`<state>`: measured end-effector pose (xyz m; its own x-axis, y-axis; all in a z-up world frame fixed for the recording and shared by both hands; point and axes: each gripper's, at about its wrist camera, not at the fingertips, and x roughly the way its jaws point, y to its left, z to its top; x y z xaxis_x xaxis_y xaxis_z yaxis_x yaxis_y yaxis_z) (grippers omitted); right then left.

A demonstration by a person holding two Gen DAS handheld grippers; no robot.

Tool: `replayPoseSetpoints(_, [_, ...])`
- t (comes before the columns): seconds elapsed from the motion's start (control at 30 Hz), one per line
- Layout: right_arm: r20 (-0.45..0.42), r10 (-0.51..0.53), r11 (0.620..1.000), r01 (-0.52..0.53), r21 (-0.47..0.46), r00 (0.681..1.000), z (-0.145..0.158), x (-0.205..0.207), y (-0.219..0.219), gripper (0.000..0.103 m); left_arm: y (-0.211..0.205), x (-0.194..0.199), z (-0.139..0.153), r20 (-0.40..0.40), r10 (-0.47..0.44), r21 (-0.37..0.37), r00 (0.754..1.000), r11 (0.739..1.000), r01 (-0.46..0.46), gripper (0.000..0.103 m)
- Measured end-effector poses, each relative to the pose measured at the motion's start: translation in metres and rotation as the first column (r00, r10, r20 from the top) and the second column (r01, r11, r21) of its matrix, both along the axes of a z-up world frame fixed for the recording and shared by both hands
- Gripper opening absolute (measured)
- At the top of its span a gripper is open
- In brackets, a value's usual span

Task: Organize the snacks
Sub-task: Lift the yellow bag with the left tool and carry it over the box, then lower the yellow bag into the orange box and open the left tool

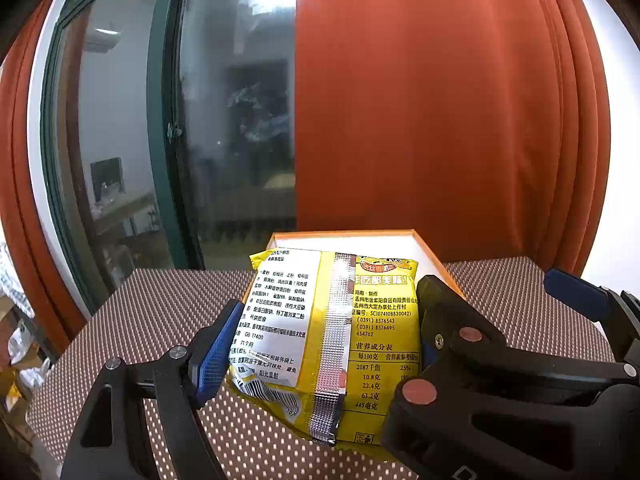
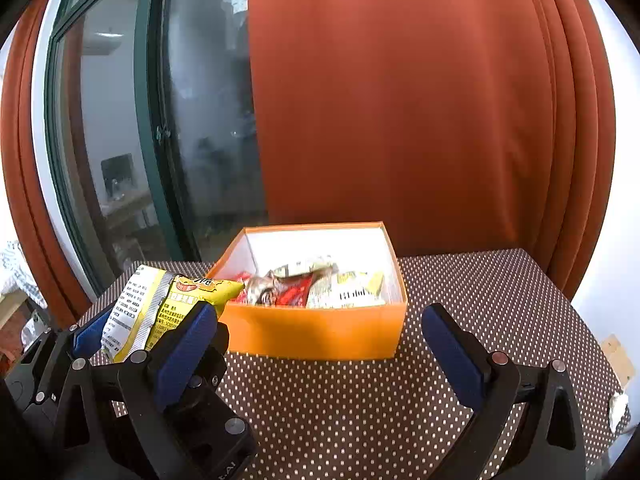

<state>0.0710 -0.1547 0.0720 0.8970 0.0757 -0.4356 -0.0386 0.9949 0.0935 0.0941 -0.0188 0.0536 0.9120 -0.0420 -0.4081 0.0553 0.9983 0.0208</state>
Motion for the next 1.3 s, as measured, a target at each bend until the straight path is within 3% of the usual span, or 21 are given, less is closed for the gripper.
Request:
replayPoseSetpoints(0.23, [0.026,0.0,1.0,0.0,0.013,1.0,0.021,0.031,-0.003,0.103,-0.004,0.034,0.019,0.012,-0.001,-0.007,1.0,1.0,0.001,0.08])
replayPoseSetpoints(0.57, [0.03,0.01,1.0,-0.01,0.014,1.0,0.027,0.083,-0.003,0.103,-0.006,0.088,0.023,0.013,0.004,0.013,1.0,1.0,-0.004,0.08])
replayPoseSetpoints(1.1, [-0.053,-0.016,1.0,0.015,-0.015,0.998,-0.014,0.181,-0.01,0.103,-0.018,0.194,-0.031,-0.078,-0.018,-0.012,0.997,1.0,0.017,0.08])
replayPoseSetpoints(1.3, [-0.123,-0.025,1.0,0.025,0.003,0.992,-0.044,0.215,-0.024,0.103,-0.033,0.23,-0.062,-0.166,-0.024,0.01,0.986,1.0,0.026,0.08])
